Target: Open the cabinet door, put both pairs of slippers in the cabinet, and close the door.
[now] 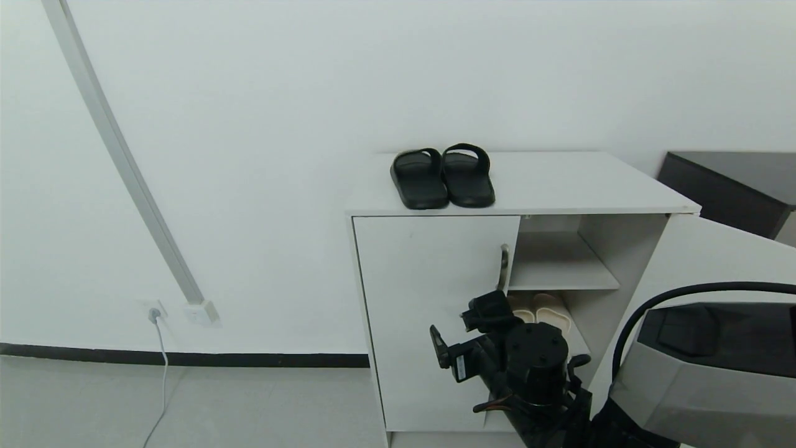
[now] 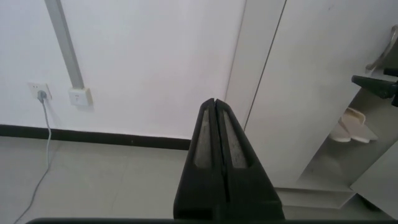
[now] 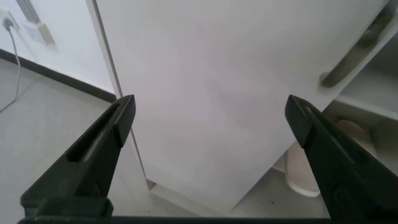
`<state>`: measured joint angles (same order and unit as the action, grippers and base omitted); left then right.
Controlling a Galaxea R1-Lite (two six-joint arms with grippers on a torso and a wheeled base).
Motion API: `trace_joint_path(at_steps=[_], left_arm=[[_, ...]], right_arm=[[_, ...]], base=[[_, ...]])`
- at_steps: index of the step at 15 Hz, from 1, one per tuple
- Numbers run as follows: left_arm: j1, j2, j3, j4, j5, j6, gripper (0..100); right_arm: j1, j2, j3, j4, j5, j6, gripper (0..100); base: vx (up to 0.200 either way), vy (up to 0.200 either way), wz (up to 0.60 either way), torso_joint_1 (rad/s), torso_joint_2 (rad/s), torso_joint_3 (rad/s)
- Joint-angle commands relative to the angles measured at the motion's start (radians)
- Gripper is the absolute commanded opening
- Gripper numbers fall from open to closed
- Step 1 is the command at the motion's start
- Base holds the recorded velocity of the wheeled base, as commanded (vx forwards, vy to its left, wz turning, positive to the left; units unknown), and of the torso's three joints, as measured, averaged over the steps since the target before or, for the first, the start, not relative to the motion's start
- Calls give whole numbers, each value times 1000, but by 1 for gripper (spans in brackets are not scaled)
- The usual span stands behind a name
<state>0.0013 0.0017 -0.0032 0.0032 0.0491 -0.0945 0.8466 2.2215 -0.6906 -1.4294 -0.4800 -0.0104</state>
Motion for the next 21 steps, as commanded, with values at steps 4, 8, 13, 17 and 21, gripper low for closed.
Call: trace_joint_path(at_steps=[4, 8, 13, 17, 21], left_arm=[[0, 0, 0, 0, 1, -1, 0], [0, 0, 0, 0, 1, -1, 0], [0, 0, 0, 0, 1, -1, 0], [0, 0, 0, 0, 1, -1, 0], [0, 1, 0, 0, 1, -1, 0]], right_arm=[[0, 1, -1, 0, 0, 0, 100], [0, 1, -1, 3, 0, 0, 100], [-1, 0, 0, 0, -2, 0, 100], [-6, 1, 2, 1, -2, 0, 100], [-9, 15, 11, -10, -2, -22, 100]], base=[[0, 0, 0, 187, -502, -312], [0, 0, 0, 220, -526, -316], [0, 0, 0, 248, -574, -328], [0, 0, 0, 249, -552, -308], [0, 0, 0, 148, -323, -172]])
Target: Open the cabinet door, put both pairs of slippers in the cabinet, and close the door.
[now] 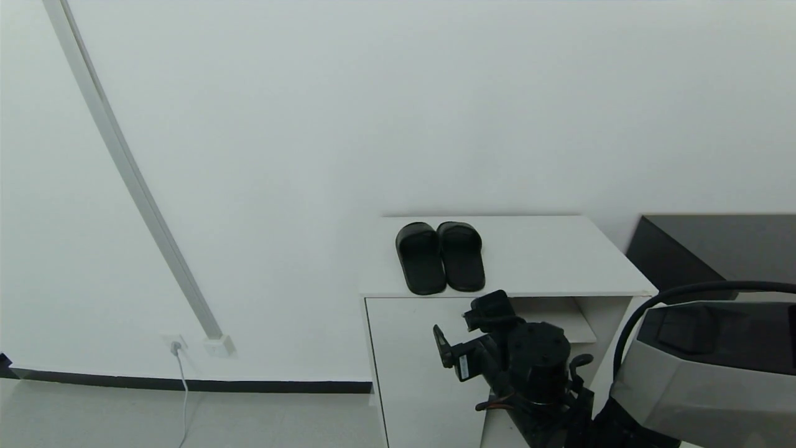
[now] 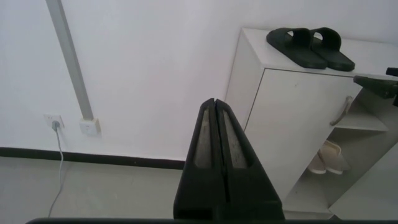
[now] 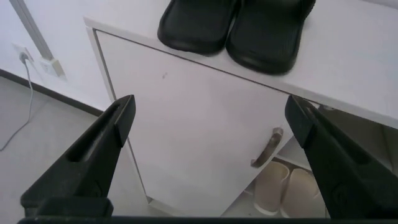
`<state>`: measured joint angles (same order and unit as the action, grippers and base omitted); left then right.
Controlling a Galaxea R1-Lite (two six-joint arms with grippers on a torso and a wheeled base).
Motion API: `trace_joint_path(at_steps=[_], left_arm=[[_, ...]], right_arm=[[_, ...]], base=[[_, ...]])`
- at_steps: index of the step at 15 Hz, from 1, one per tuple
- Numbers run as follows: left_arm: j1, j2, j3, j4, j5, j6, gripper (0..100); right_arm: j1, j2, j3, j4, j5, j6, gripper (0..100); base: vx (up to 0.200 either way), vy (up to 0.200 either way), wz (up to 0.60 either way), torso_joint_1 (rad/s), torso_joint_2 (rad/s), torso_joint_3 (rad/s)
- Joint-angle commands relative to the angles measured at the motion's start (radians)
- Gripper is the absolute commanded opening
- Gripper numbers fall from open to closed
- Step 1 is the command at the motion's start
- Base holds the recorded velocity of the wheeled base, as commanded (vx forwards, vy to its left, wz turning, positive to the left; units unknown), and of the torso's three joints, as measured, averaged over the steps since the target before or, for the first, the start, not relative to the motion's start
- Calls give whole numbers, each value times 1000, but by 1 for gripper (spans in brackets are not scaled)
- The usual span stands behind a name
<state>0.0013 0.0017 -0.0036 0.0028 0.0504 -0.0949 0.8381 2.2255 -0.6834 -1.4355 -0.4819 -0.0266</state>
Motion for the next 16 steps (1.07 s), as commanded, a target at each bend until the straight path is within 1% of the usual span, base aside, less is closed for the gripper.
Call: trace_joint_path(at_steps=[1, 2, 3, 4, 5, 6, 7, 9, 11, 12, 14, 16], left_arm=[[0, 0, 1, 0, 0, 0, 0], [0, 0, 1, 0, 0, 0, 0], [0, 0, 1, 0, 0, 0, 0], [0, 0, 1, 0, 0, 0, 0], [0, 0, 1, 0, 0, 0, 0], [0, 1, 1, 0, -1, 1, 0], [0, 0, 1, 0, -1, 4, 0], [0, 0, 1, 0, -1, 12, 0], [0, 0, 2, 0, 0, 12, 0], [0, 0, 2, 0, 0, 12, 0], [0, 0, 2, 0, -1, 9, 0], [0, 0, 2, 0, -1, 9, 0]], right_arm=[[-4, 25, 2, -29, 0, -19, 100], [-7, 32, 4, -55, 0, -35, 100], [-16, 52, 10, -128, 3, -76, 100], [-19, 49, -2, -134, 11, -93, 100], [-27, 28, -38, -65, 11, -87, 100], [-31, -7, -73, 47, 11, -52, 100], [-34, -52, -131, 178, 11, -1, 100], [-33, -153, -265, 489, 11, 83, 100], [-30, -208, -409, 748, -4, 178, 100], [-25, -211, -439, 790, -17, 208, 100], [-16, -188, -461, 791, -53, 221, 100], [-10, -184, -459, 787, -53, 221, 100]], base=[[0, 0, 0, 0, 0, 0], [0, 0, 0, 0, 0, 0], [0, 0, 0, 0, 0, 0], [0, 0, 0, 0, 0, 0], [0, 0, 0, 0, 0, 0], [0, 0, 0, 0, 0, 0], [0, 0, 0, 0, 0, 0], [0, 0, 0, 0, 0, 0], [0, 0, 0, 0, 0, 0], [0, 0, 0, 0, 0, 0], [0, 0, 0, 0, 0, 0], [0, 0, 0, 0, 0, 0]])
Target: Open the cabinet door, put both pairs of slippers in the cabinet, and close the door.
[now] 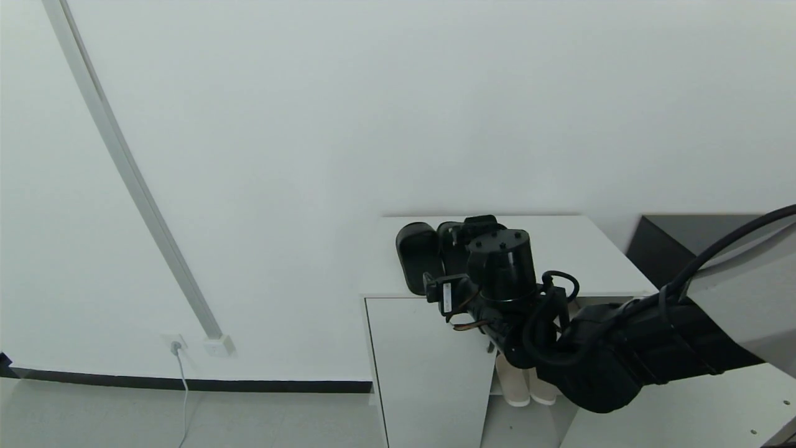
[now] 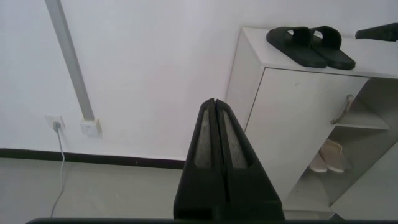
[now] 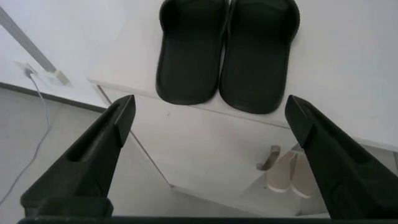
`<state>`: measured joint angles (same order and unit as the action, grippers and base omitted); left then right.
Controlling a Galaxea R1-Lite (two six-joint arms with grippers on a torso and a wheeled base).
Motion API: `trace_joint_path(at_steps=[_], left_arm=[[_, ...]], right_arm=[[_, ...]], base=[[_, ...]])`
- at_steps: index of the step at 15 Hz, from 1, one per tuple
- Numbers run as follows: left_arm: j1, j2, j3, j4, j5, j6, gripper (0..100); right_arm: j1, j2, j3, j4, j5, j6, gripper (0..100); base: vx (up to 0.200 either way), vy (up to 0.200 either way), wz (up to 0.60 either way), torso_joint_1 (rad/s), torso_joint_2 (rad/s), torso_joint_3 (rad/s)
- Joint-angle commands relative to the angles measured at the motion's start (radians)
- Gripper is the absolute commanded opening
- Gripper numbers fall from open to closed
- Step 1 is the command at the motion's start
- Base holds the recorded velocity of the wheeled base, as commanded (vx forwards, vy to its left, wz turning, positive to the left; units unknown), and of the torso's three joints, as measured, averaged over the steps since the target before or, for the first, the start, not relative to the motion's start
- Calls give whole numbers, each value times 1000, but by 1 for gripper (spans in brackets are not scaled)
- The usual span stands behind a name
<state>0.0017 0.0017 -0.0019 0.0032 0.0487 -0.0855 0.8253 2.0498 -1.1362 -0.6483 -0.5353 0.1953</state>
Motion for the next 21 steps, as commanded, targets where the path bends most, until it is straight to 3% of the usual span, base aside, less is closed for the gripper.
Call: trace_joint_path(at_steps=[1, 12, 21], left_arm=[[0, 1, -1, 0, 0, -3, 0], [0, 1, -1, 0, -1, -7, 0], [0, 1, -1, 0, 0, -10, 0]], right_arm=[[5, 0, -7, -2, -3, 1, 100], [-2, 165, -10, -122, -23, -5, 100], [-81, 339, -278, -51, 14, -7, 100]], base=[[0, 0, 0, 0, 0, 0], [164, 0, 0, 1, 1, 1], [0, 0, 0, 0, 0, 0]])
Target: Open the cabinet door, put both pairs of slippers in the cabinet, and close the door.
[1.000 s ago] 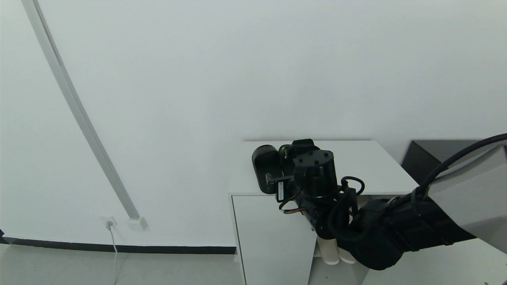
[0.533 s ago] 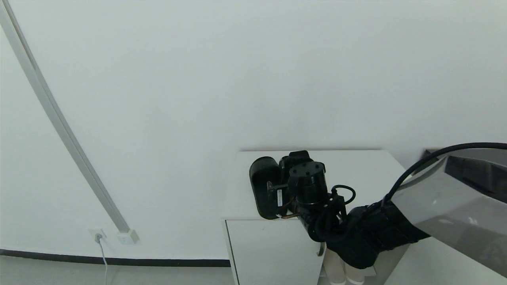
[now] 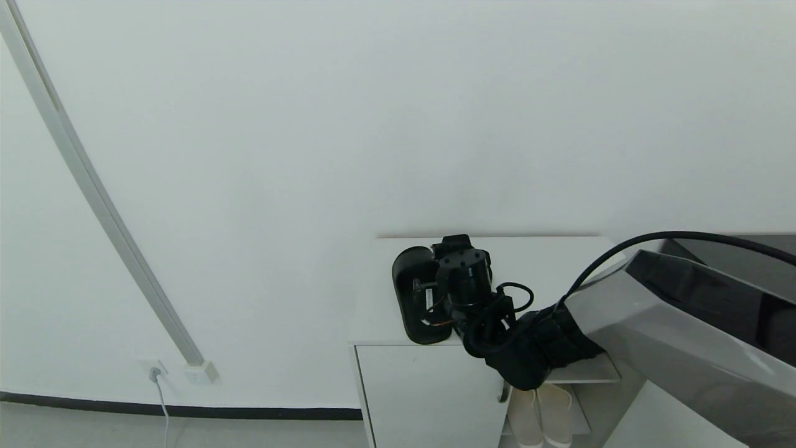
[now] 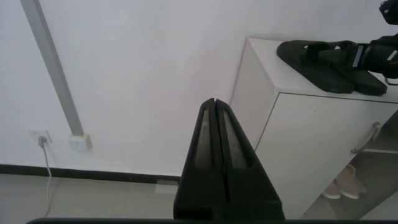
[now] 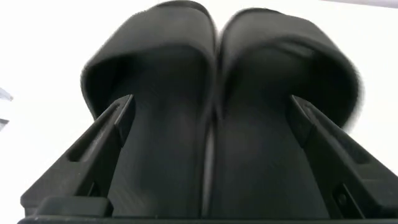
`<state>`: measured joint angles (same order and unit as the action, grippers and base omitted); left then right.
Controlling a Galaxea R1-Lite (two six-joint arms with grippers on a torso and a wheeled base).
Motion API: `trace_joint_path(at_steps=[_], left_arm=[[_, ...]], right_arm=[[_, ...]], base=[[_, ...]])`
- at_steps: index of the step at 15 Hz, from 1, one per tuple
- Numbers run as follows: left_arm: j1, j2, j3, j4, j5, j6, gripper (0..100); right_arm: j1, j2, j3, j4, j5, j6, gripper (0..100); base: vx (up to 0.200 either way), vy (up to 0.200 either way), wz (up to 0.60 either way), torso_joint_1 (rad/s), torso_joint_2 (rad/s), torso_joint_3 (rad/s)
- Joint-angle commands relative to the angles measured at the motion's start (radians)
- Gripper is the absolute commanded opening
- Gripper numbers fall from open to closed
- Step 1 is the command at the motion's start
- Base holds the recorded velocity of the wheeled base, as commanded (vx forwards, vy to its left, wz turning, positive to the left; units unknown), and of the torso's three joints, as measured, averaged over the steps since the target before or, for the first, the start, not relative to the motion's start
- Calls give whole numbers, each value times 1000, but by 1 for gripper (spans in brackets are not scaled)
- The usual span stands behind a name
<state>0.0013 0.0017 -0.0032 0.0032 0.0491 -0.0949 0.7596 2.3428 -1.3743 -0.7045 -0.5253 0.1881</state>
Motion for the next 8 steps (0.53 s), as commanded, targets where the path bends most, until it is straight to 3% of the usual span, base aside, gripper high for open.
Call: trace_joint_path(at_steps=[1, 8], left_arm=[[0, 0, 0, 0, 0, 0, 0], [0, 1, 0, 0, 1, -2, 0]], right_arm=[[-28, 78, -115, 45, 5, 1, 100], [-59, 191, -359, 186, 5, 1, 100]], base=[[0, 0, 0, 0, 0, 0], [0, 0, 0, 0, 0, 0]])
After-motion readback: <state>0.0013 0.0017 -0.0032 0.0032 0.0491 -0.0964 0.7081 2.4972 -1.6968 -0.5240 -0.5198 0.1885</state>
